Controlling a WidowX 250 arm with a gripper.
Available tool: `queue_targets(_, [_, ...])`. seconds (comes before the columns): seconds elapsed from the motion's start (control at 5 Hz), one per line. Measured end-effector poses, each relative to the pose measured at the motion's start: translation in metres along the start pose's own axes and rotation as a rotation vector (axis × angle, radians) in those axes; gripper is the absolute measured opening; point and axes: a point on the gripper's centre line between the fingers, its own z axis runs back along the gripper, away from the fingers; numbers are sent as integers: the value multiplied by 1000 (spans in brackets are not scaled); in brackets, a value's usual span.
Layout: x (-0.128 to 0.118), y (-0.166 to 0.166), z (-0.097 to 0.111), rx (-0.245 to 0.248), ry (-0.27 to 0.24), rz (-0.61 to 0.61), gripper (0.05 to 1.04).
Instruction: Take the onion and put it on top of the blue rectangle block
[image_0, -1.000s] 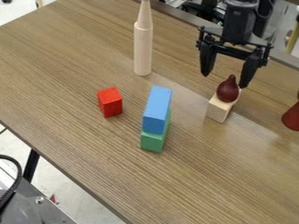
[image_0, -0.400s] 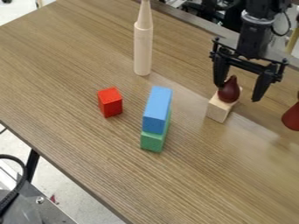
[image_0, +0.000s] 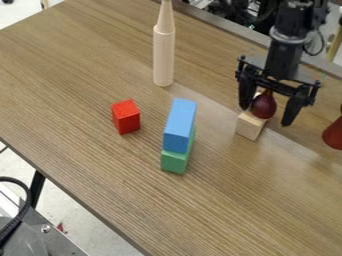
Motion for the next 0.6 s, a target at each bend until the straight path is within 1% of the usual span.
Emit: queue_targets(0.6, [-4, 1, -9, 9, -8, 12, 999])
